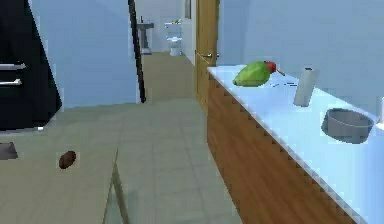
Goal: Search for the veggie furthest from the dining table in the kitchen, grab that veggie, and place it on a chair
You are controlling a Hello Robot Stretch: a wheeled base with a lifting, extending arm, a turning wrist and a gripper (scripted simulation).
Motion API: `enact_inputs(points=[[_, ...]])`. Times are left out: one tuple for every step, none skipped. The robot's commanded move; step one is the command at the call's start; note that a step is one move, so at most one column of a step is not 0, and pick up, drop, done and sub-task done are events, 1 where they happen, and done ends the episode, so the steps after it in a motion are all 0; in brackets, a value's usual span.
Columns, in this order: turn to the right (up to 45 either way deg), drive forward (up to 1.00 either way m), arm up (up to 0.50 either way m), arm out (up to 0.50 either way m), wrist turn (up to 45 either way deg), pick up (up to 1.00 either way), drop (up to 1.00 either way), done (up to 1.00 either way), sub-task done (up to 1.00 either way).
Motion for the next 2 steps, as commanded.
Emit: enact_inputs(points=[[0.0,1.0,0.0,0.0,0.0,0.0,0.0,0.0,0.0],[0.0,0.2,0.0,0.0,0.0,0.0,0.0,0.0,0.0]])
